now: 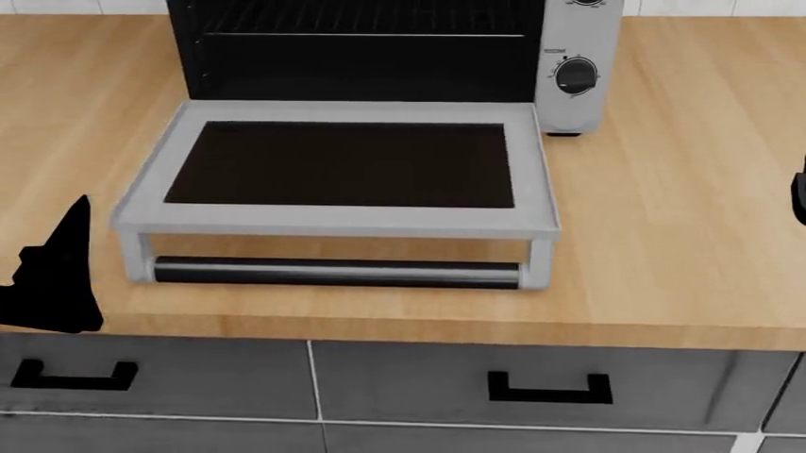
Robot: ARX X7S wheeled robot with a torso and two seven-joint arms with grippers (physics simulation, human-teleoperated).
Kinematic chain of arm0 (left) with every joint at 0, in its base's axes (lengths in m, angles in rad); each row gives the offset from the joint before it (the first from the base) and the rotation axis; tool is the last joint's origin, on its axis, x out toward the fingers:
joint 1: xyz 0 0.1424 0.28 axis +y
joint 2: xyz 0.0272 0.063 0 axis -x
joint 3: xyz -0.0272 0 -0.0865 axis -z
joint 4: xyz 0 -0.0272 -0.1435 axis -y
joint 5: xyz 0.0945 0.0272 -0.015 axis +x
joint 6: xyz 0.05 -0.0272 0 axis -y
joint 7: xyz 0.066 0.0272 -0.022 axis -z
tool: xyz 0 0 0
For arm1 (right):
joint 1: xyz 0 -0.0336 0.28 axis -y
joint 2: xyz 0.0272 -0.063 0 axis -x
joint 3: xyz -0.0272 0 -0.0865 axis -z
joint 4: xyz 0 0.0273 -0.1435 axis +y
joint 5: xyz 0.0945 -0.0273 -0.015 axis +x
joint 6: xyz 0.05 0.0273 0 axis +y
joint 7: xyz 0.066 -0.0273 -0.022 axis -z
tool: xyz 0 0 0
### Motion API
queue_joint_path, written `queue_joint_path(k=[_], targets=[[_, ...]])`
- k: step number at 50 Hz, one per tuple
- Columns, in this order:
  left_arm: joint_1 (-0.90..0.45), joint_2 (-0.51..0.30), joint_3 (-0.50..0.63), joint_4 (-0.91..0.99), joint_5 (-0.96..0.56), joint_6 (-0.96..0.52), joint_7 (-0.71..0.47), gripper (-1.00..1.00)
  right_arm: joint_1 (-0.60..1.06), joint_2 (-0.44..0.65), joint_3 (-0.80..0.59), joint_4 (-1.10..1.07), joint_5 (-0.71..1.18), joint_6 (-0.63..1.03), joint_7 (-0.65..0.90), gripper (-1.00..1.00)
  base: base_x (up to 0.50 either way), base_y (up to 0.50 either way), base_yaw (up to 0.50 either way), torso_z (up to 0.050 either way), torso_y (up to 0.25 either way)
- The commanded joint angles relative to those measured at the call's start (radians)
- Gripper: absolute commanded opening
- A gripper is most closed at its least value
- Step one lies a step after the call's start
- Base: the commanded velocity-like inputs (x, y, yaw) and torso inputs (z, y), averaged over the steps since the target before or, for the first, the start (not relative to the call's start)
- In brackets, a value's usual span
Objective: Close the toaster oven door.
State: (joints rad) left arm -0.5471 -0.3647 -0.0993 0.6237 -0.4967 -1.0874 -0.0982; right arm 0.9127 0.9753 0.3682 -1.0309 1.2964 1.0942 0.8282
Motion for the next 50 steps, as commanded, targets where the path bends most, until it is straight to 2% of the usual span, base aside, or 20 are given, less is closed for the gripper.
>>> queue_joint_path(k=[1,11,14,31,45,50], targets=[[-0.001,-0.004,0.007,0.001,-0.002,0.002,-0.004,1.0,-0.008,0.025,-0.007,0.0,0.014,-0.023,0.016,1.0,0.0,0.5,0.0,0.0,0.0],[0.009,-0.002,0.02,-0.009,0.002,0.02,-0.004,1.0,-0.08,0.032,0.056,-0.009,0.006,-0.077,0.005,1.0,0.0,0.4,0.0,0.0,0.0],[0.007,0.001,0.021,-0.011,0.001,0.02,-0.006,1.0,-0.065,0.054,0.019,-0.008,0.013,-0.069,0.021,1.0,0.1,0.02,0.0,0.0,0.0],[-0.001,0.0,0.028,-0.018,0.001,0.034,-0.012,1.0,-0.109,0.098,0.007,-0.004,-0.002,-0.136,0.028,1.0,0.46,0.09,0.0,0.0,0.0],[-0.005,-0.001,0.051,-0.025,0.005,0.046,-0.015,1.0,-0.2,0.132,0.085,-0.011,0.016,-0.199,0.031,1.0,0.47,0.09,0.0,0.0,0.001],[-0.001,-0.002,0.055,-0.032,0.008,0.055,-0.014,1.0,-0.194,0.143,0.055,-0.006,0.009,-0.22,0.037,1.0,0.0,0.0,0.0,0.0,0.0]])
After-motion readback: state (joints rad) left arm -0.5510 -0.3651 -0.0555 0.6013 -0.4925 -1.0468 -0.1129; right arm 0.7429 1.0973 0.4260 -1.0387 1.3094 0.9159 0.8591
